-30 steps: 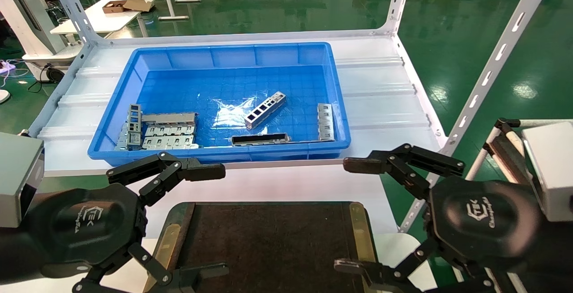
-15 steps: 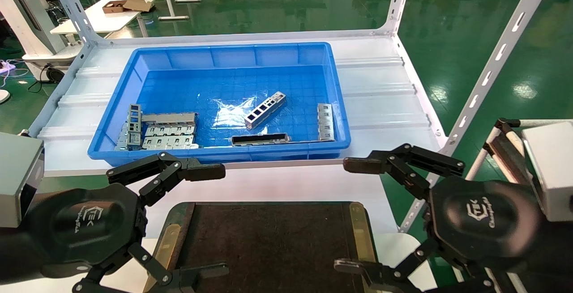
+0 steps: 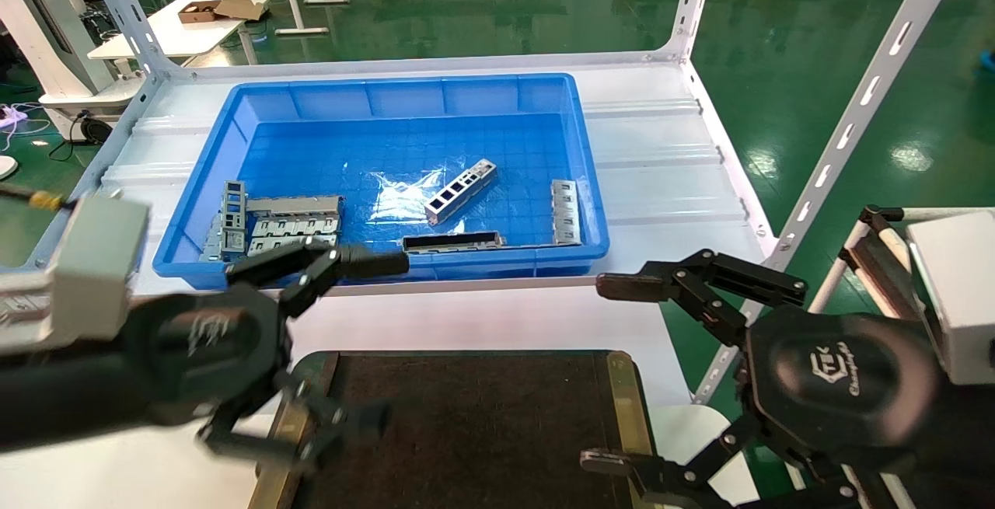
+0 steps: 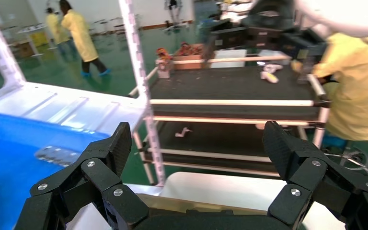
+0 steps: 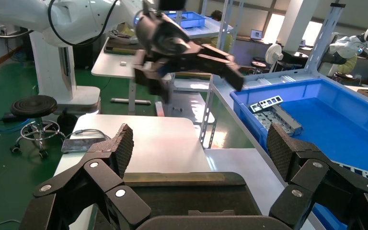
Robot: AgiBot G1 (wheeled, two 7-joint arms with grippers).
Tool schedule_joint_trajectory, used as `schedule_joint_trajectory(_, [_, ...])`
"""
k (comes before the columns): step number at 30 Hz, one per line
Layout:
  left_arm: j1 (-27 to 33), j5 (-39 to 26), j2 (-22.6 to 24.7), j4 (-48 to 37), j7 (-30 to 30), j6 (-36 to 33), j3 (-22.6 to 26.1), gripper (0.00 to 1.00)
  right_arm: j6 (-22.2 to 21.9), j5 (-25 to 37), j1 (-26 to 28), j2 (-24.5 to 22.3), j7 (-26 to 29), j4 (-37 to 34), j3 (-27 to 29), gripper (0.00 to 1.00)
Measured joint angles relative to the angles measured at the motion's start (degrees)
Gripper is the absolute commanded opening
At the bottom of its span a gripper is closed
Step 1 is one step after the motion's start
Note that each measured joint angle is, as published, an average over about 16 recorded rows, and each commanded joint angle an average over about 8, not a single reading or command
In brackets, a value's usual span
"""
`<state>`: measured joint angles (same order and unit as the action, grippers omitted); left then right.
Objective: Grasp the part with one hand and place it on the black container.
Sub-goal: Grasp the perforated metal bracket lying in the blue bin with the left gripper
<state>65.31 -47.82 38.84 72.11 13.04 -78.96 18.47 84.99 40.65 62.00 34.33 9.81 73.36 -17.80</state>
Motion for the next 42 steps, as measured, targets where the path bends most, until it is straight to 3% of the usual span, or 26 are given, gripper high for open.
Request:
schedule_joint_trajectory(8, [5.8,-7.52,5.19,-4.56,2.43,6.25,3.36,1.0,0.0,-0.01,0.01,-0.01,-0.01,-0.01,-0.02,1.0])
schedule_joint_trajectory(16, [13.01,-16.18,13.23,-14.96,2.63,12.92,7.48,1.0,-0.01,-0.02,0.01,-0.01,-0.02,-0.01,-0.04,1.0])
schedule_joint_trajectory(25, [20.3,-23.63,23.99,-33.01,-2.19,21.15,10.77,1.0,-0.02,-0.04,0.02,-0.02,-0.03,-0.01,-0.06,1.0])
schedule_joint_trajectory(35, [26.19,-27.02,33.86,-52.83,-9.02,30.2,11.8,1.0,-0.03,-0.05,0.02,-0.03,-0.04,-0.01,-0.08,0.98])
schedule_joint_trajectory(36, [26.65,-27.14,34.56,-54.37,-9.59,30.92,11.83,0.94,-0.03,-0.05,0.02,-0.03,-0.04,-0.01,-0.08,0.9])
schedule_joint_trajectory(42, [28.48,-27.3,37.47,-61.13,-12.46,34.1,11.97,0.19,-0.03,-0.06,0.03,-0.04,-0.05,-0.01,-0.1,0.15])
